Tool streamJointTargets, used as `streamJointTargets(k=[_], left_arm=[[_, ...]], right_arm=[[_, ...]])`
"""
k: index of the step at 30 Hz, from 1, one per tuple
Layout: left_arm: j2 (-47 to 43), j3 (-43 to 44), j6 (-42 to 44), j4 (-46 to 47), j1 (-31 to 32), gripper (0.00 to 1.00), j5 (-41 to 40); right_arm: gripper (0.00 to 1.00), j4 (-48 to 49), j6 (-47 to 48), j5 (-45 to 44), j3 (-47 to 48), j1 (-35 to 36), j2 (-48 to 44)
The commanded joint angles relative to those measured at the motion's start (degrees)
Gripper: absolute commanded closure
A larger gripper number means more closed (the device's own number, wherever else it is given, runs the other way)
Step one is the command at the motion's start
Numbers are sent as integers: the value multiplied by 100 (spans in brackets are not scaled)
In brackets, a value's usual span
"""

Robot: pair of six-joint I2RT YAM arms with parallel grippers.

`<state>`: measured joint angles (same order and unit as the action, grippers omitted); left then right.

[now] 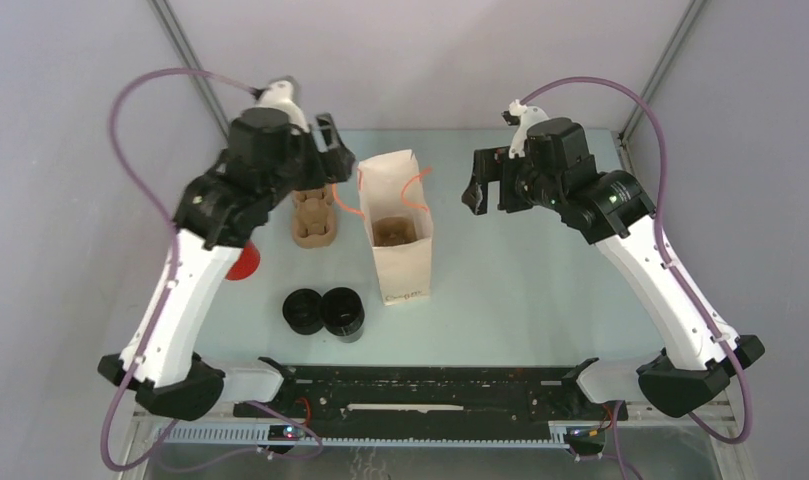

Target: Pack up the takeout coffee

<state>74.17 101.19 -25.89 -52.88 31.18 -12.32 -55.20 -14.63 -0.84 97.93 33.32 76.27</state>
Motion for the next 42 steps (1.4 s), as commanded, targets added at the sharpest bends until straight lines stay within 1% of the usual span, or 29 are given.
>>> streamJointTargets(k=[1, 3, 5, 7, 9, 10, 12, 14, 16, 18, 19, 21, 24, 25, 29, 31, 33, 35, 38, 42], left_arm=[[-325, 930, -349, -1195, -479, 17, -581], [-325, 987, -721, -1720, -886, 15, -644], [-382, 798, -925, -1992, -1207, 13, -623], [-291, 767, -1154, -2386, -1566, 17, -738], [-36, 704, -1195, -2730, -2029, 24, -612], [102, 626, -1197, -2847, -2197, 27, -691], [197, 357, -1140, -2816, -2429, 33, -954], [254, 239, -1055, -2720, -2509, 33, -1257], [354, 157, -1105, -2575, -2839, 34, -1147], [433, -8, -1219, -2306, -3273, 40, -1035], [472, -53, -1221, -2156, -3404, 41, -1128], [626, -35, -1369, -2039, -3616, 39, -1275], [798, 15, -1735, -1977, -4322, 37, -1031], [797, -34, -1662, -1769, -4444, 37, -1072], [931, -232, -1203, -1260, -4786, 48, -1383], [1000, -450, -813, -842, -4889, 58, -1143], [1095, -517, -504, -715, -4894, 64, -1183], [1133, -681, 109, -366, -4898, 64, -935], [1117, -984, 704, -77, -4894, 61, -835], [1079, -1439, 1176, 259, -4942, 58, -764]], right_arm=[[1, 292, 182, 21, 154, -157, -92], [1, 336, 255, 23, 95, -212, -134], [1, 387, 356, 23, -17, -268, -212], [0, 426, 458, 204, -178, -343, -307], [0, 475, 529, 359, -386, -459, -418], [0, 503, 557, 455, -476, -542, -458], [0, 541, 627, 625, -616, -682, -540], [0, 576, 699, 636, -743, -752, -626], [0, 625, 788, 634, -870, -765, -699], [0, 695, 796, 717, -970, -808, -757], [0, 740, 762, 777, -1035, -867, -799], [0, 802, 731, 830, -1124, -970, -851], [0, 811, 725, 820, -1213, -1103, -947], [0, 809, 712, 834, -1243, -1139, -974], [0, 855, 678, 857, -1373, -1245, -1072], [0, 906, 669, 897, -1418, -1272, -1102], [0, 950, 687, 919, -1476, -1311, -1150], [0, 973, 710, 915, -1568, -1347, -1217], [0, 1000, 729, 885, -1664, -1419, -1305], [0, 1038, 751, 866, -1739, -1463, -1366]])
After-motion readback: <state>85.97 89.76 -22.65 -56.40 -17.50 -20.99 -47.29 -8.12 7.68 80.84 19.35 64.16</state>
